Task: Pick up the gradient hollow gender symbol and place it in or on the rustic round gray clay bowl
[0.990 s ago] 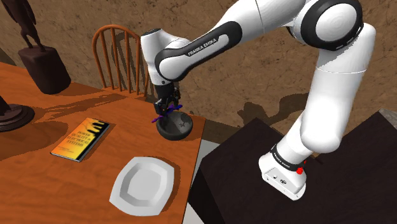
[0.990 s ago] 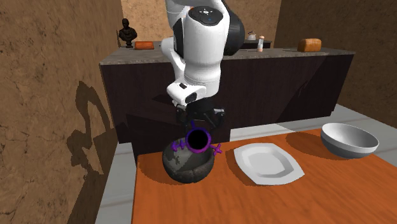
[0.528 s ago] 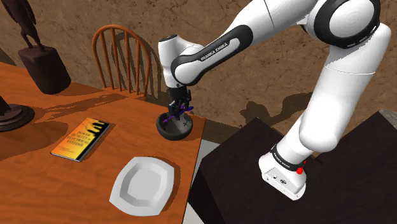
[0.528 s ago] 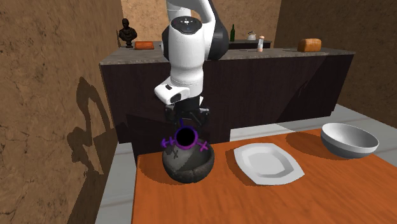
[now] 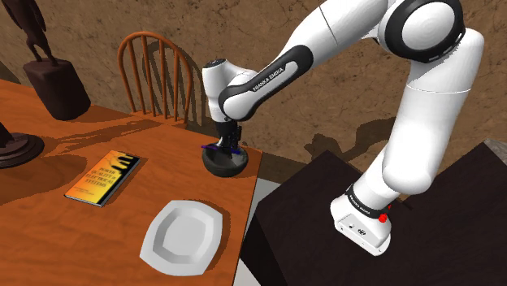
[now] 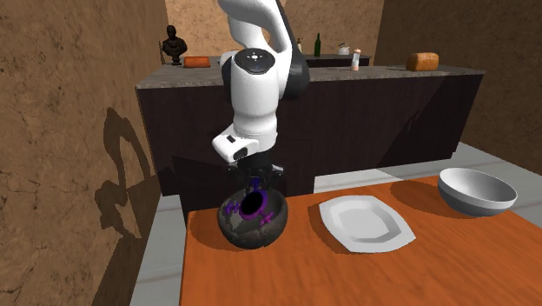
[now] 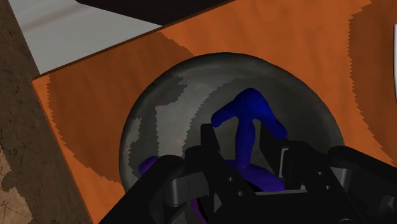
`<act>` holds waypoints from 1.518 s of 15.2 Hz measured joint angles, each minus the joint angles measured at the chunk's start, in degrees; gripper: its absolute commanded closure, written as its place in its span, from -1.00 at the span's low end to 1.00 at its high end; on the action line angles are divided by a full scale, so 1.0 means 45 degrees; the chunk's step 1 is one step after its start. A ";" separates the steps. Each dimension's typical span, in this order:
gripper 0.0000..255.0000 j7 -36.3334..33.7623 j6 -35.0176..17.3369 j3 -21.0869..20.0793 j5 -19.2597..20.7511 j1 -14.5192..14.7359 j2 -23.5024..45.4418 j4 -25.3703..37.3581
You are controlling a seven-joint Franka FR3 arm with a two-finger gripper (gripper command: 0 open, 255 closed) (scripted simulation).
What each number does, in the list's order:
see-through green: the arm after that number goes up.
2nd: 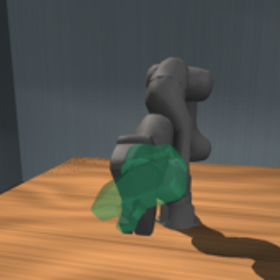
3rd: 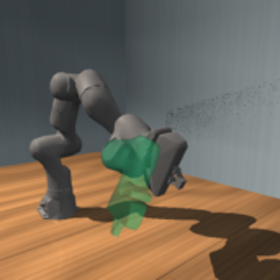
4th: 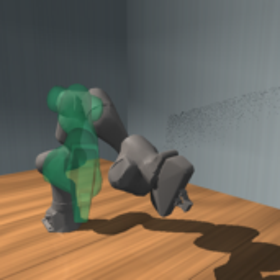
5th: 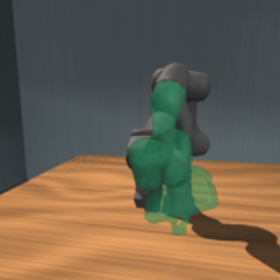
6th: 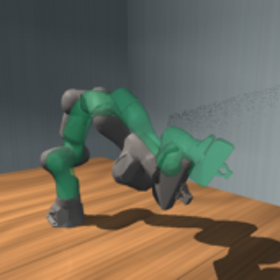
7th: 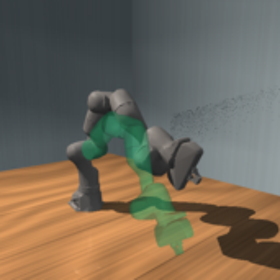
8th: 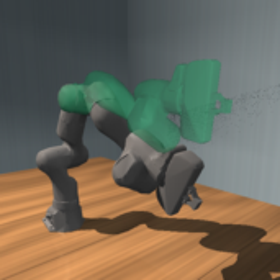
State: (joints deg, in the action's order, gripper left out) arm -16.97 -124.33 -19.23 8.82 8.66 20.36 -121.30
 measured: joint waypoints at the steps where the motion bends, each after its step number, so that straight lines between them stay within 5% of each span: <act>1: 1.00 -0.0050 -0.0141 0.0020 0.0058 0.0028 0.0120 -0.0012; 9: 1.00 -0.0141 -0.0446 0.0079 0.0194 0.0075 0.0420 -0.0011; 10: -1.00 -0.0138 -0.0448 0.0080 0.0196 0.0073 0.0424 -0.0010; 16: -1.00 -0.0138 -0.0445 0.0088 0.0196 0.0068 0.0444 -0.0033; 23: -1.00 0.0123 0.1013 -0.0104 -0.0192 0.0000 -0.0264 0.0774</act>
State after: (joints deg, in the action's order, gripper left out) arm -16.42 -119.77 -19.70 7.96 8.66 19.17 -117.82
